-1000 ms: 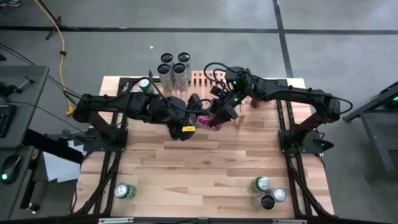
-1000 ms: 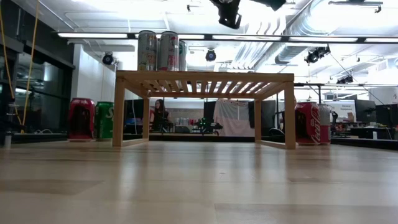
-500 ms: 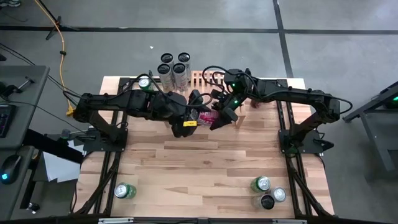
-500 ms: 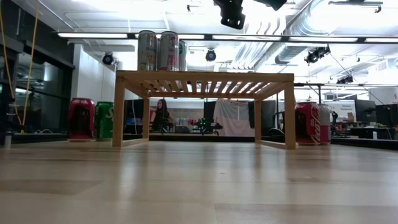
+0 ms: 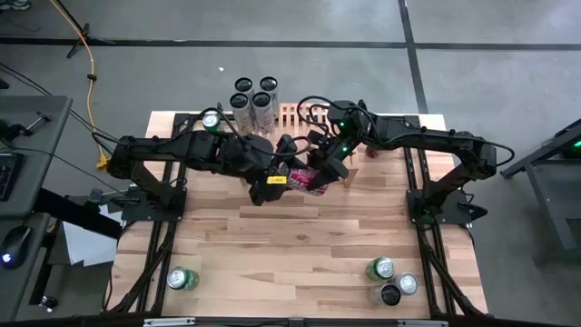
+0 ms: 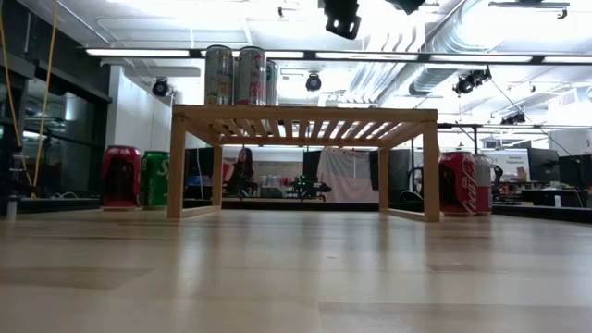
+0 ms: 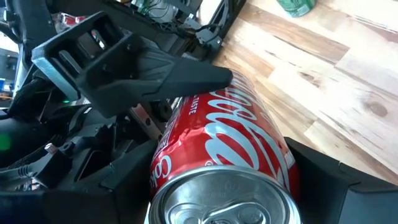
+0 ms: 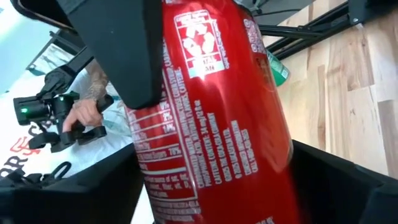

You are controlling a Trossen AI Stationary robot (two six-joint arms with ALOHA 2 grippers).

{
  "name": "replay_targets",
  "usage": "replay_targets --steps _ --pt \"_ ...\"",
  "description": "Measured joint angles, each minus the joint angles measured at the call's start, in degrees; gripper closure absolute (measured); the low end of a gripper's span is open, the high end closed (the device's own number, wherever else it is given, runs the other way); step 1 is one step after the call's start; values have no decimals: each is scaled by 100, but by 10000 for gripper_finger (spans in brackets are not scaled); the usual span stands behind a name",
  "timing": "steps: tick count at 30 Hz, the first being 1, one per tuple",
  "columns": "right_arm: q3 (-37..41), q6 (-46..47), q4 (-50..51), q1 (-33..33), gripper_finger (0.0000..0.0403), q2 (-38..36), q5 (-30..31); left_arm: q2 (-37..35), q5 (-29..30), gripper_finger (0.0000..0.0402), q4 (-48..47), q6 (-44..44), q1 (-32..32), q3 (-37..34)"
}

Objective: Place canned beverage on shelf
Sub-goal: Put the bottom red soda can on the shelf

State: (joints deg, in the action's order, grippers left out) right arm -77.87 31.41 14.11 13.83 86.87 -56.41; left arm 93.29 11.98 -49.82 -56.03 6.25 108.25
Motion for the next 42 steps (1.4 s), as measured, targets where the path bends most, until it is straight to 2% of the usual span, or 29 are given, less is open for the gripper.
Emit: replay_targets --steps 3,9,12,15,19,21,26,31,35,39,42 --pt "0 -57 -8 -7 90 0 -39 -2 -34 119 8 -15 -14 0" --pt "0 -168 7 -7 93 0 -70 -2 -95 117 9 12 -14 0" --pt "-2 -241 16 7 94 0 -199 -2 -45 69 28 275 -12 2" --pt "-4 -331 73 86 94 0 -404 -2 297 21 -26 834 -25 0" --pt "-7 -589 374 223 96 -9 -509 -33 737 18 -333 1463 -29 0" --pt "-7 -758 647 311 96 -9 -513 -70 761 20 -582 1760 -34 0" --pt "-7 -1319 1408 566 96 -16 -384 -337 658 20 -1361 3251 -126 -2" --pt "-9 -2050 2185 679 96 -158 194 -961 34 19 -1527 5174 -522 -287" --pt "-7 -2379 2360 669 96 -299 1117 -1927 -25 19 -214 5962 -595 -1470" --pt "-7 -2267 1896 511 96 -386 1962 -2937 138 18 2172 6680 -542 -3294" --pt "-7 -2007 1173 389 96 -384 2571 -3412 465 18 3767 7074 -474 -4507"
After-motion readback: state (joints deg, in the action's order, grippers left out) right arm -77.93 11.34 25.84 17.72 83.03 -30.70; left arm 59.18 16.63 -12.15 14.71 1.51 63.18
